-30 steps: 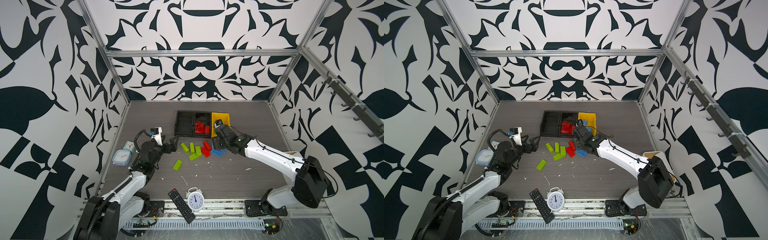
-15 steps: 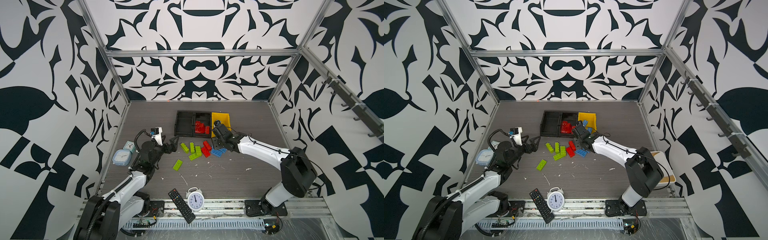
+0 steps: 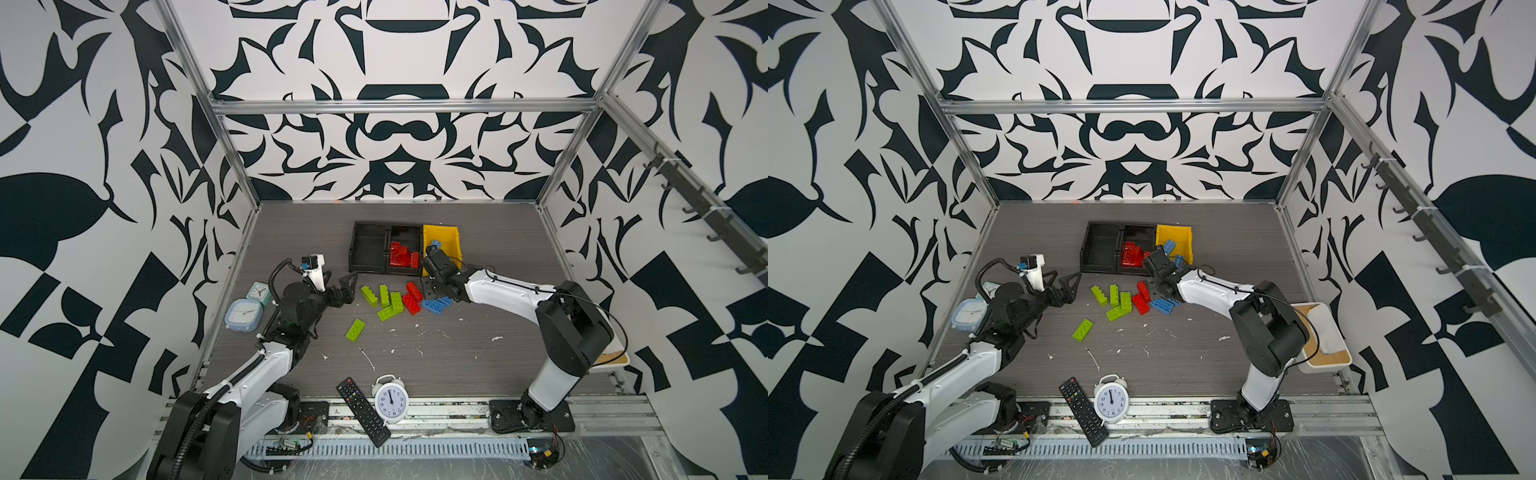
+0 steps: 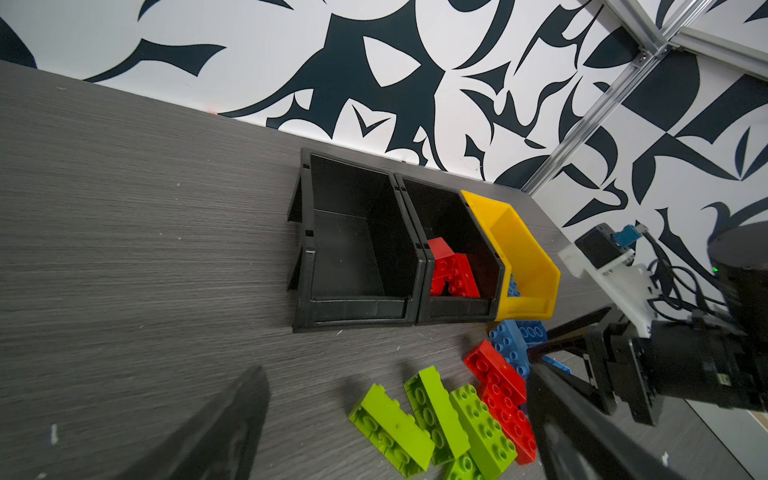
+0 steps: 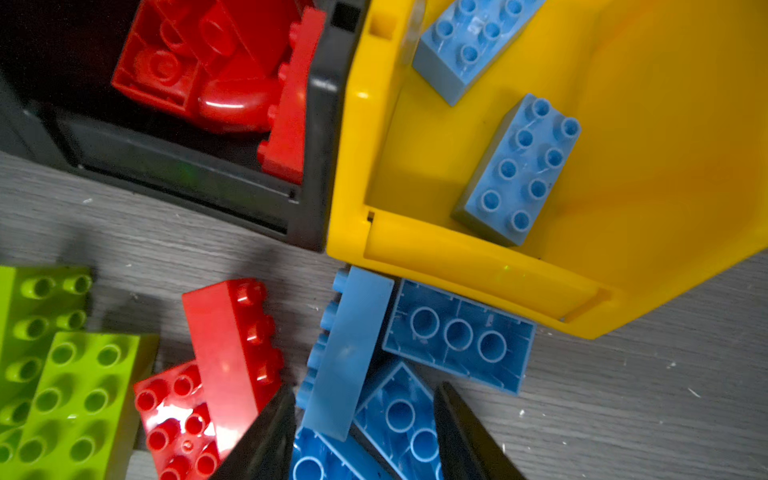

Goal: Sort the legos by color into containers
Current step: 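Move the right gripper back to the pile and lower onto a blue brick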

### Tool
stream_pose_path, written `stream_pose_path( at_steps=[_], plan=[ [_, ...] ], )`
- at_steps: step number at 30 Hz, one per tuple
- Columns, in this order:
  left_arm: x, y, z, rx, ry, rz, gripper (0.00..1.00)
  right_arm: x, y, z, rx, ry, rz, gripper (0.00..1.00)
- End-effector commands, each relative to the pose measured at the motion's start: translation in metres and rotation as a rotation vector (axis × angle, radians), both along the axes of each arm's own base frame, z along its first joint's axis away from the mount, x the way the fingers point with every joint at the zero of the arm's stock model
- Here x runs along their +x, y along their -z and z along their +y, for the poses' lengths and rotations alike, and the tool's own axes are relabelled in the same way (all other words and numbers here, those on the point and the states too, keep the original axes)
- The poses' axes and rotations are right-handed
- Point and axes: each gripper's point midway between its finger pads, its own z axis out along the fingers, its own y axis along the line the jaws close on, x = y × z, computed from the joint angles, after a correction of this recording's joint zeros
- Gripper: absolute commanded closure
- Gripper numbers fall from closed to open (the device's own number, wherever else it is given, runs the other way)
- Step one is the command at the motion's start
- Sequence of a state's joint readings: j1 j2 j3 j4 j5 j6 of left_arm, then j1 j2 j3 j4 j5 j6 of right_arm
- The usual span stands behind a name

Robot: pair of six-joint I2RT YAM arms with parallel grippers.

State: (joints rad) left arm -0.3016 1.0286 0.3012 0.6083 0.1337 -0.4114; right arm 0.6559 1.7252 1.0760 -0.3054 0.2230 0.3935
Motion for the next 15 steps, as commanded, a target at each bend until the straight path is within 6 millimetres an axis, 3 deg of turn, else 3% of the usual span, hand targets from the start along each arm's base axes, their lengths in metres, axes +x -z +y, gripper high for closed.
stream_pose_path(
  at_steps=[1,15],
  plan=[
    [0.000,-0.003,0.000,-0.001,-0.004,-0.014,0.01,0.011,-0.015,0.009,0.041,0.012,-0.049,0.44],
    [0.000,-0.003,0.002,0.001,-0.011,-0.014,0.01,0.019,0.001,0.011,0.030,0.018,-0.031,0.50]
  ],
)
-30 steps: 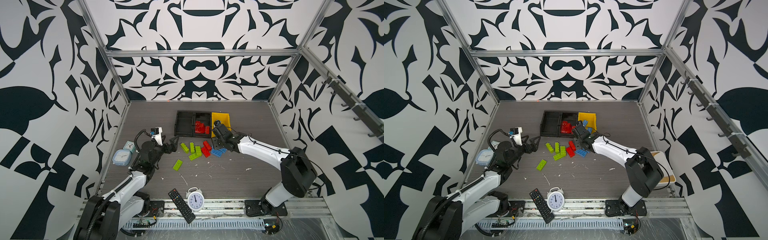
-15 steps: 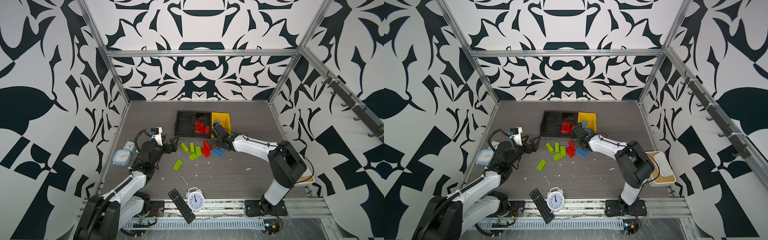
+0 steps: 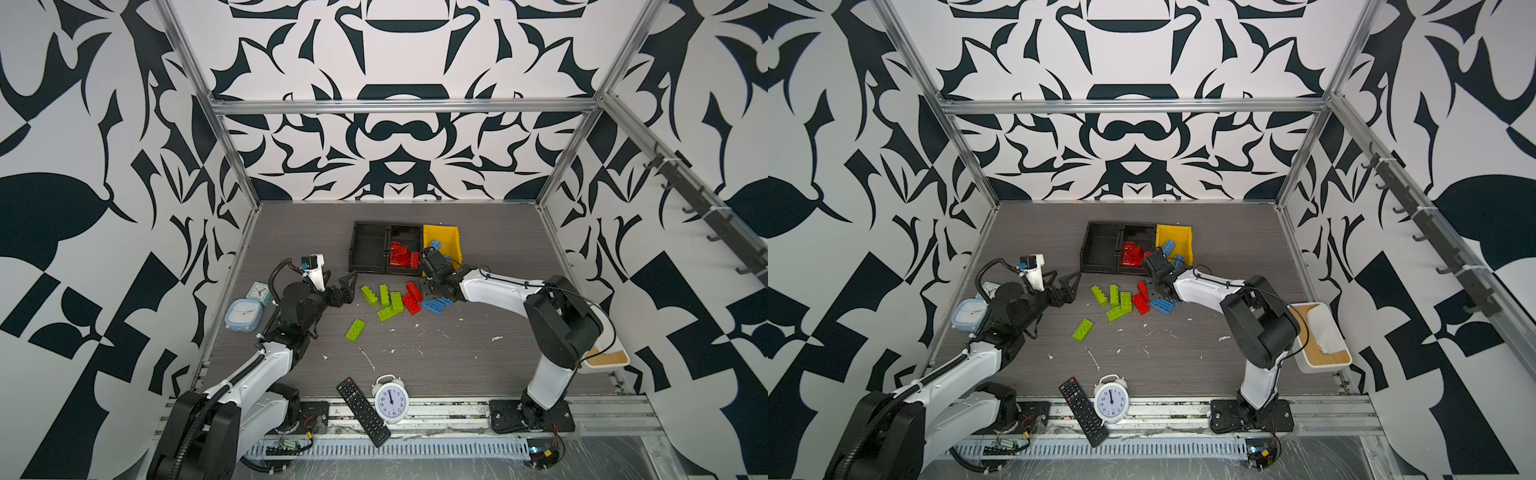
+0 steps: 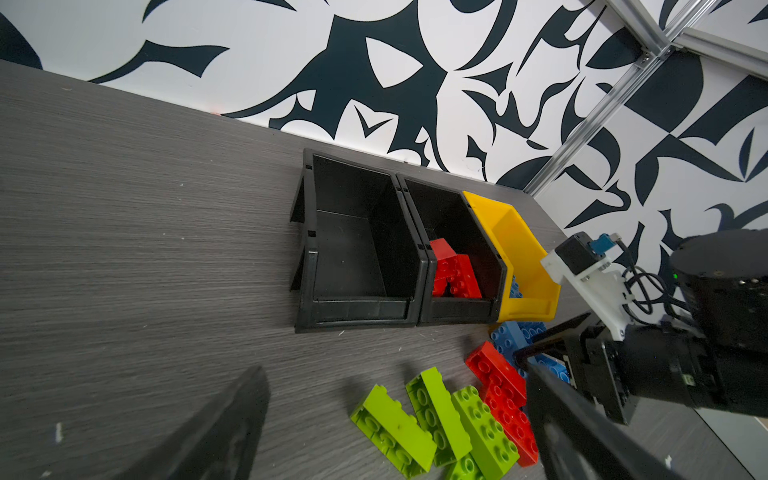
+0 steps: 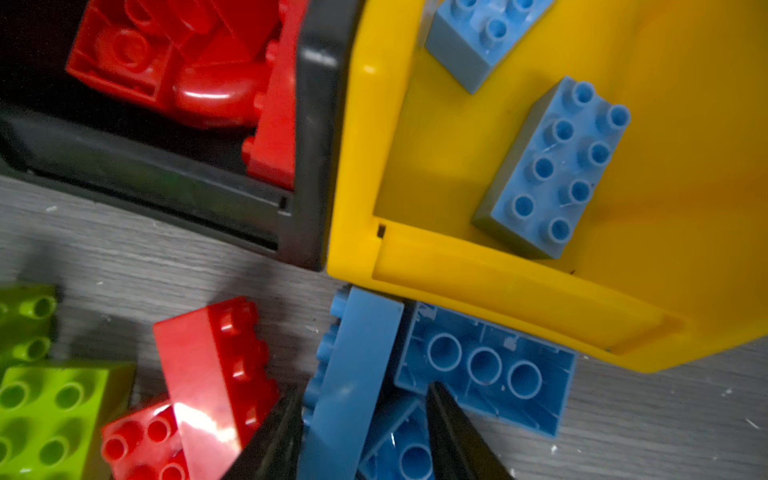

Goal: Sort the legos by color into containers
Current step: 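Move the right gripper back to the pile and lower onto a blue brick, then close the right gripper on the blue brick beside the yellow bin and lift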

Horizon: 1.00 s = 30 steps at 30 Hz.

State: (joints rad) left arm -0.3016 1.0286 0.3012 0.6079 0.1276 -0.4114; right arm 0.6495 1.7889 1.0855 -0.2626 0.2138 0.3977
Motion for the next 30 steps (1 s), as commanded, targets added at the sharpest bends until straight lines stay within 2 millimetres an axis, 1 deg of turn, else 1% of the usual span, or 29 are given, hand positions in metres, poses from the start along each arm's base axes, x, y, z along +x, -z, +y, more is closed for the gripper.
stream_pose_path(
  at_steps=[1,9,13,17,27,28,30],
  plan=[
    [0.000,-0.003,0.001,0.001,-0.006,-0.014,0.01,0.012,-0.016,0.006,0.026,0.013,-0.045,0.51],
    [0.000,-0.004,0.001,0.002,-0.009,-0.017,0.01,0.013,-0.006,0.004,0.002,0.022,-0.023,0.61],
    [0.000,-0.002,0.001,0.002,-0.007,-0.011,0.01,0.010,-0.005,0.004,0.007,0.023,-0.015,0.67],
    [0.000,-0.002,0.001,0.001,-0.006,-0.011,0.01,0.005,-0.005,0.000,0.009,0.026,-0.009,0.70],
    [0.000,-0.001,0.000,-0.001,-0.001,-0.006,0.01,-0.009,-0.017,-0.005,0.046,0.031,-0.013,0.76],
    [0.000,-0.001,0.000,-0.001,-0.002,-0.004,0.01,-0.013,-0.017,0.000,0.076,0.015,0.006,0.76],
    [0.001,0.000,-0.001,-0.003,0.000,-0.001,0.01,-0.016,-0.019,0.000,0.089,0.010,0.010,0.76]
  ],
)
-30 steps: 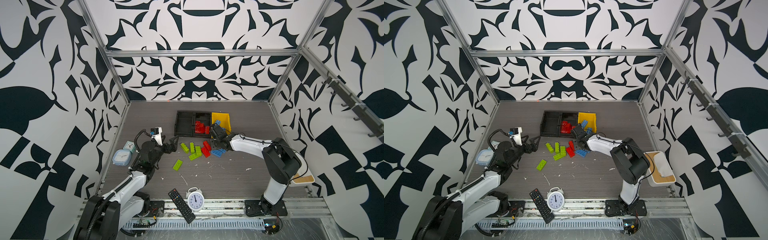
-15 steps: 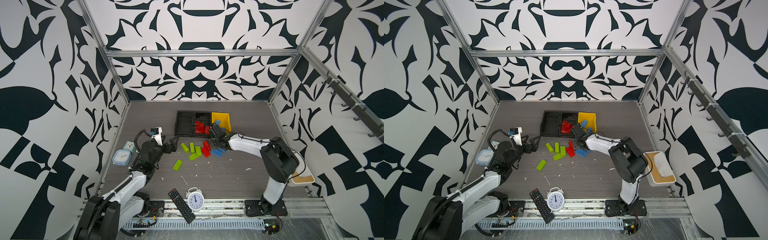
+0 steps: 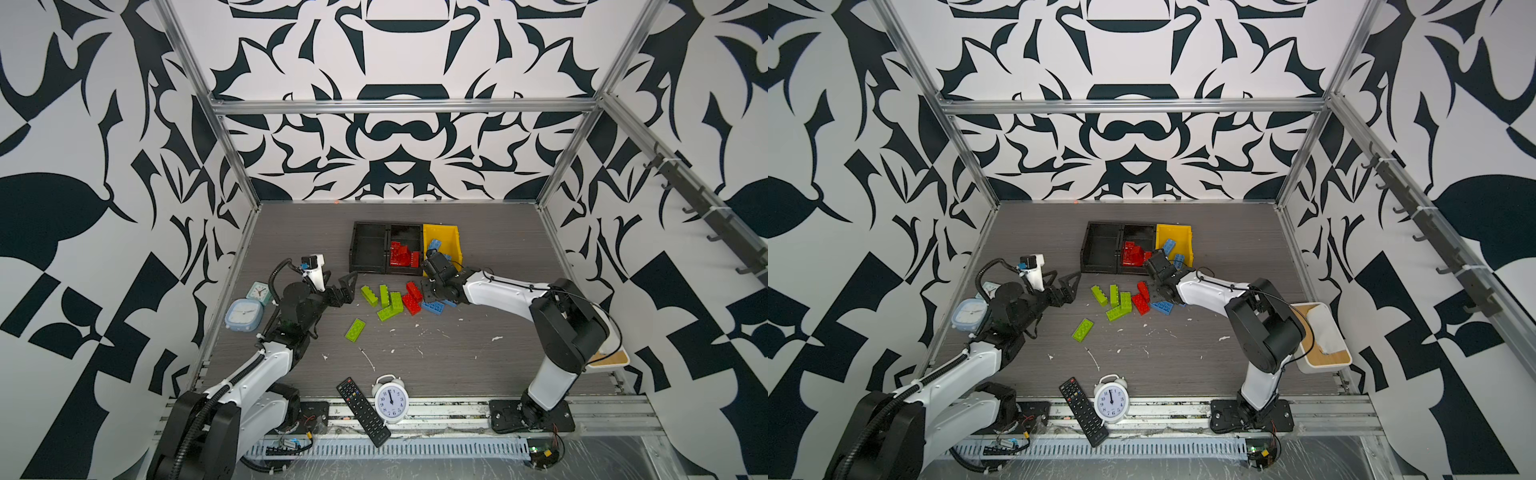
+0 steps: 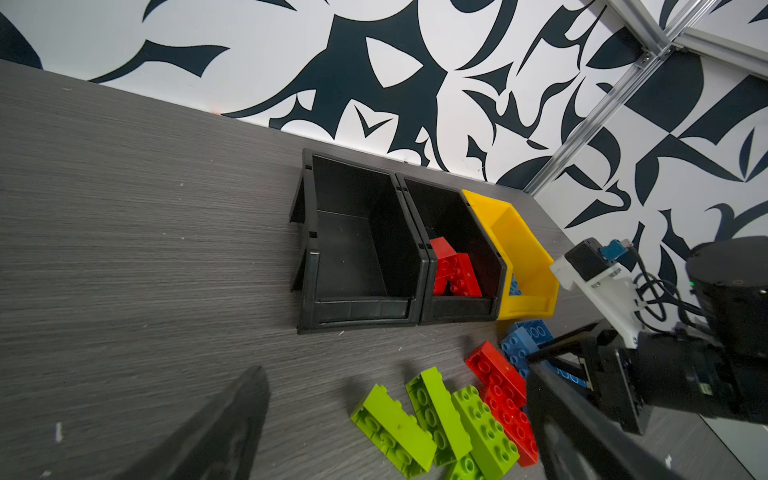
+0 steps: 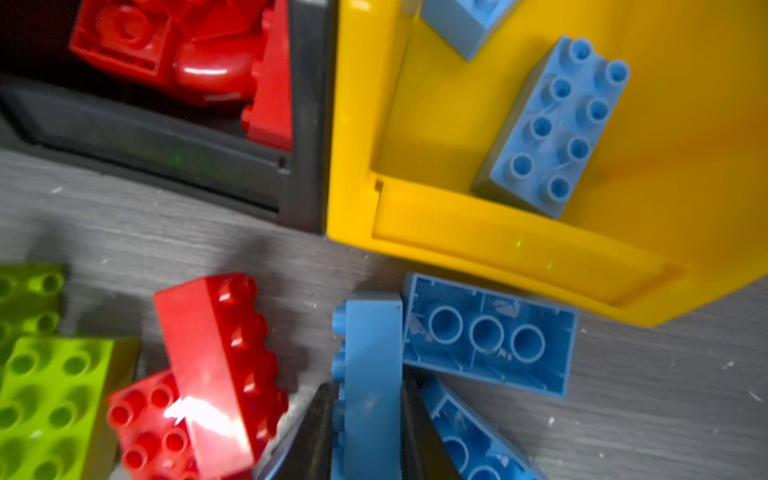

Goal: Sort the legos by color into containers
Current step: 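Close the right gripper on the blue brick beside the yellow bin and lift, then carry the blue brick with the right gripper over the yellow bin and release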

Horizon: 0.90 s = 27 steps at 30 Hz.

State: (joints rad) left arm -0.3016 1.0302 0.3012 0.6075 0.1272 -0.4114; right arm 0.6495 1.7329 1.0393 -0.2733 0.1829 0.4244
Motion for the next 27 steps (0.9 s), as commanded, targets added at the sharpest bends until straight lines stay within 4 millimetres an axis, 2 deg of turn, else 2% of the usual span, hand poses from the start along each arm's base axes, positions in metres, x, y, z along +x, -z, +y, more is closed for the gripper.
stream_pose_path(
  at_steps=[1,15,22,27],
  plan=[
    [0.001,0.000,-0.001,-0.003,0.002,-0.001,0.01,-0.003,-0.017,0.004,0.061,0.002,-0.012,0.76],
    [0.000,-0.001,-0.003,-0.008,0.015,-0.004,0.01,-0.007,-0.052,0.007,0.113,-0.021,-0.057,0.76],
    [0.000,-0.002,-0.003,-0.008,0.014,-0.006,0.01,-0.003,-0.096,0.007,0.145,-0.041,-0.138,0.76],
    [0.000,-0.002,-0.003,-0.009,0.016,-0.006,0.01,0.013,-0.127,0.004,0.123,-0.065,-0.202,0.76]
  ],
)
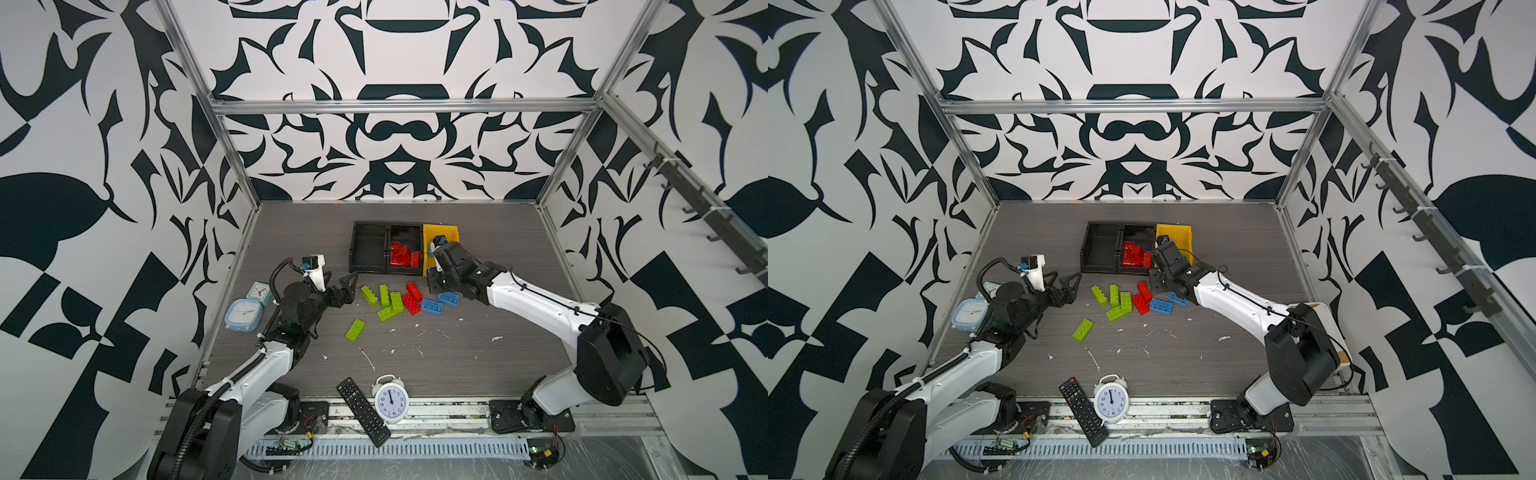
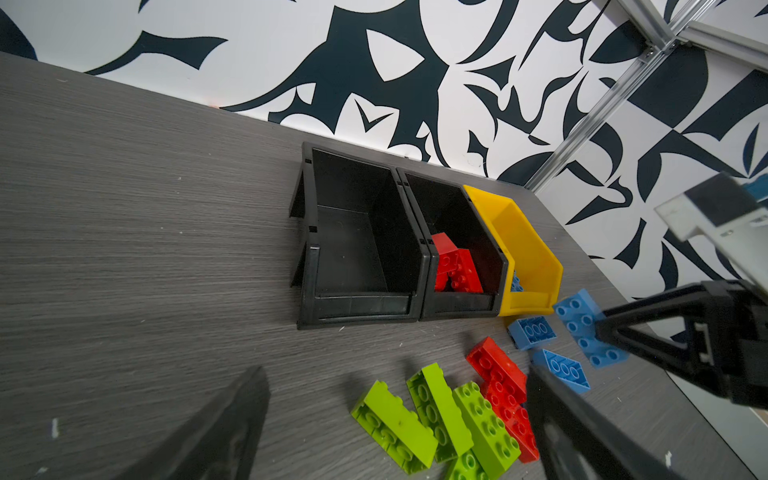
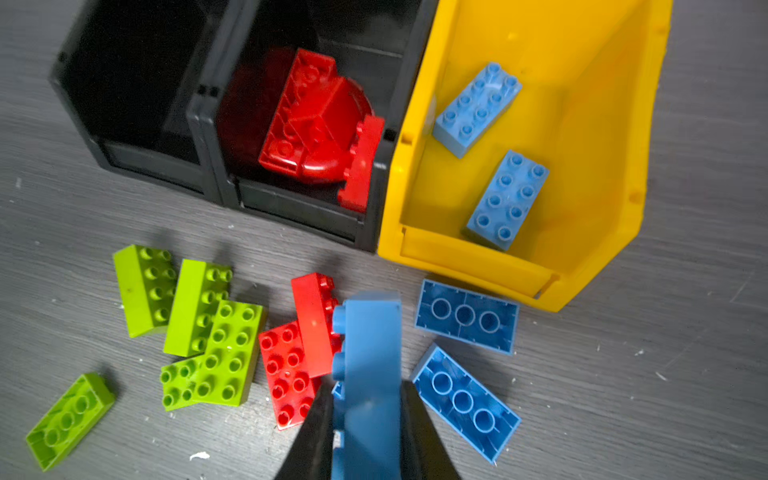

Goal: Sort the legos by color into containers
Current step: 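Carry the blue brick with the right gripper over the yellow bin and release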

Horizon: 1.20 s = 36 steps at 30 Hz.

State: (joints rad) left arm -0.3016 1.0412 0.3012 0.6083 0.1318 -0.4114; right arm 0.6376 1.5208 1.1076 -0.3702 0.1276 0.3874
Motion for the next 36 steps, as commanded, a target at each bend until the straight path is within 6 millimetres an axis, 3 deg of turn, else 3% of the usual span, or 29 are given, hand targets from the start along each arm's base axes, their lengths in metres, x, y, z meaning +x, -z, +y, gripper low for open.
stream_pose_path(
  at_steps=[1,8,12,19,23,29,36],
  plan=[
    [0.000,-0.006,-0.002,-0.011,0.012,-0.018,0.01,0.018,-0.039,-0.002,-0.004,-0.014,-0.088,0.76],
    [-0.001,-0.007,-0.002,-0.009,0.008,-0.023,0.01,0.051,-0.071,-0.011,0.015,-0.008,-0.172,0.76],
    [0.000,-0.007,-0.002,-0.009,0.008,-0.021,0.01,0.073,-0.073,-0.025,0.009,0.013,-0.189,0.76],
    [0.000,-0.005,-0.003,-0.008,0.016,-0.016,0.01,0.110,-0.061,-0.046,0.076,0.025,-0.175,0.77],
    [-0.001,-0.007,-0.003,-0.008,0.015,-0.020,0.01,0.127,-0.044,-0.055,0.085,0.036,-0.143,0.77],
    [-0.001,-0.007,-0.003,-0.006,0.014,-0.021,0.01,0.145,-0.020,-0.060,0.052,0.051,-0.110,0.77],
    [-0.001,-0.006,-0.002,-0.004,0.013,-0.021,0.01,0.156,-0.007,-0.068,-0.009,0.077,-0.111,0.76]
  ],
)
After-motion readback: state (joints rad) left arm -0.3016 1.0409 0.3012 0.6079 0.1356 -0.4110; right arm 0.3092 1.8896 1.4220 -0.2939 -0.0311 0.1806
